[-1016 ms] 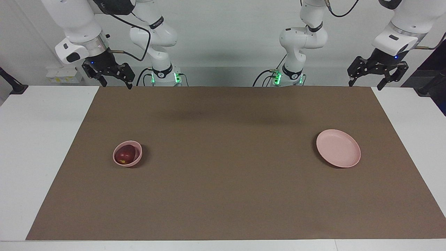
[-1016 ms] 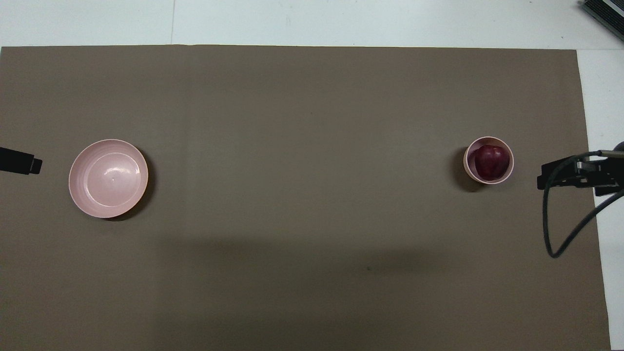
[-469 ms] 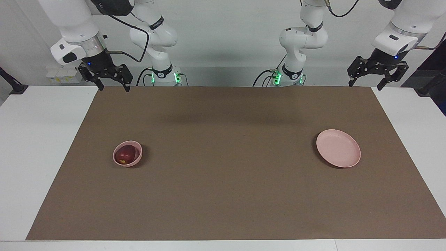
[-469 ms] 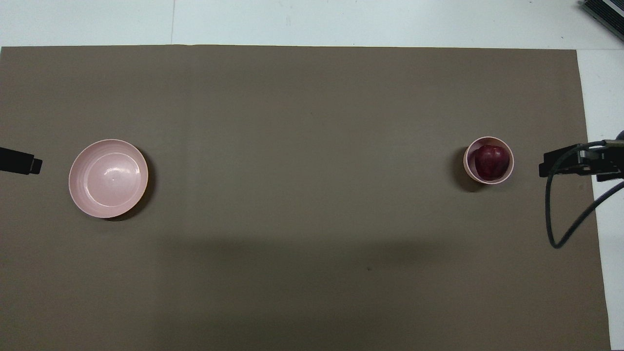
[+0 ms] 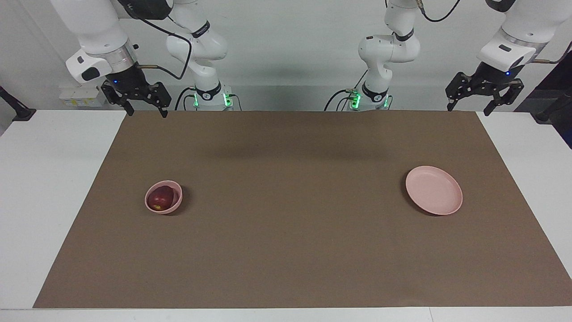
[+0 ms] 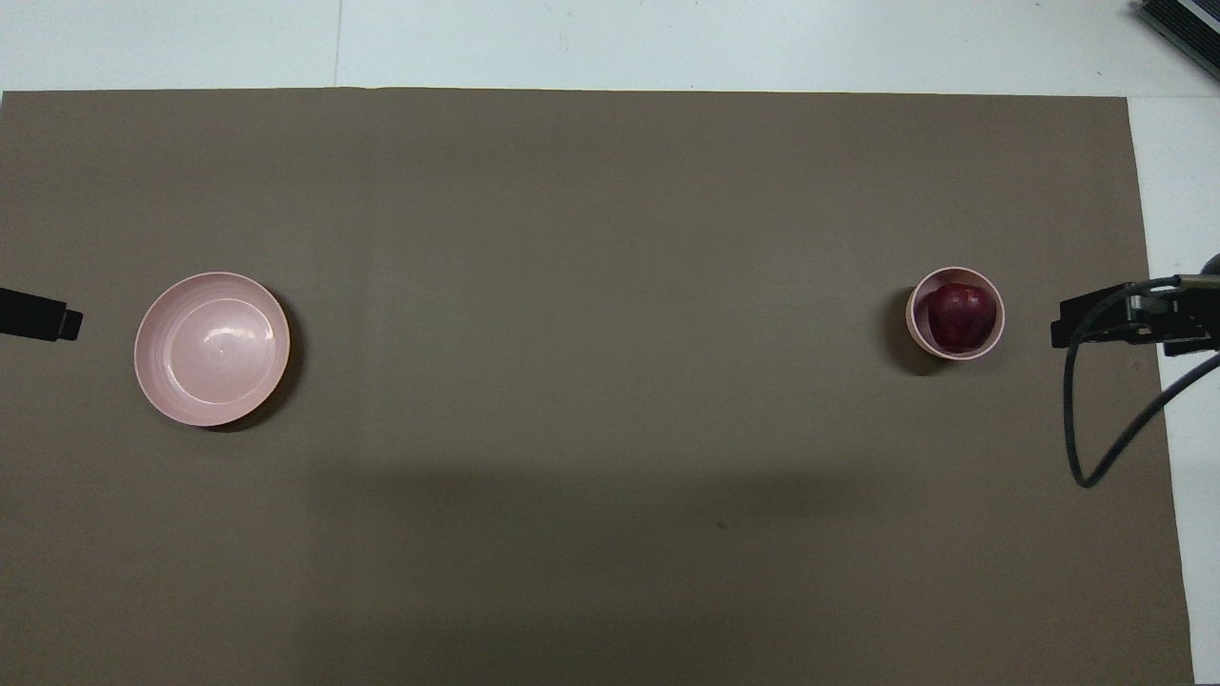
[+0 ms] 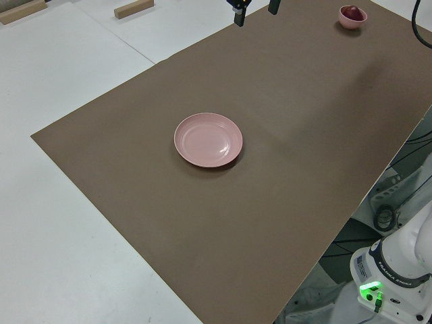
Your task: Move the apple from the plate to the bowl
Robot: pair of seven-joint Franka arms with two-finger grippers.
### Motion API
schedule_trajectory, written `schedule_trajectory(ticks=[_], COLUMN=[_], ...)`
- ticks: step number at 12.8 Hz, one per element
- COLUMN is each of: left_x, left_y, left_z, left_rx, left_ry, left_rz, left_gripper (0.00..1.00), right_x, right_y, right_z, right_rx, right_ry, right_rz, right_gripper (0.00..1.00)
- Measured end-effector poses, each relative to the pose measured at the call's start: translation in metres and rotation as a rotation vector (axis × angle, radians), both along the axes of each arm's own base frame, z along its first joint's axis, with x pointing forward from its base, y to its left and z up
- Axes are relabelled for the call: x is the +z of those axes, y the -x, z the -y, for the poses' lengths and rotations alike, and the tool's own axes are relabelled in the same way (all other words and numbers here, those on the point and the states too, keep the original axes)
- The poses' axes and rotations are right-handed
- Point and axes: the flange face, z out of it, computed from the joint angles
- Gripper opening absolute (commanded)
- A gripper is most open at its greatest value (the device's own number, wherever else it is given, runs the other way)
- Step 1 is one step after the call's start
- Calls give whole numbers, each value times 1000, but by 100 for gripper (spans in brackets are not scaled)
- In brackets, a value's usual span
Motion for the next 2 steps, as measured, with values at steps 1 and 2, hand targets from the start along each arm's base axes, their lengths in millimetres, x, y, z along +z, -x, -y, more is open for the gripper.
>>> schedule_trajectory(ticks=[1,2], left_x=[0,0], left_y=[0,0], left_z=[0,0], left_rx=[0,0], left_ry=[0,0], left_rz=[0,0], left_gripper=[100,100], right_x=[0,0], right_y=[0,1], right_z=[-1,-1], right_rx=[1,2], right_ry=[0,0], right_rz=[-3,-5], right_gripper=[100,100])
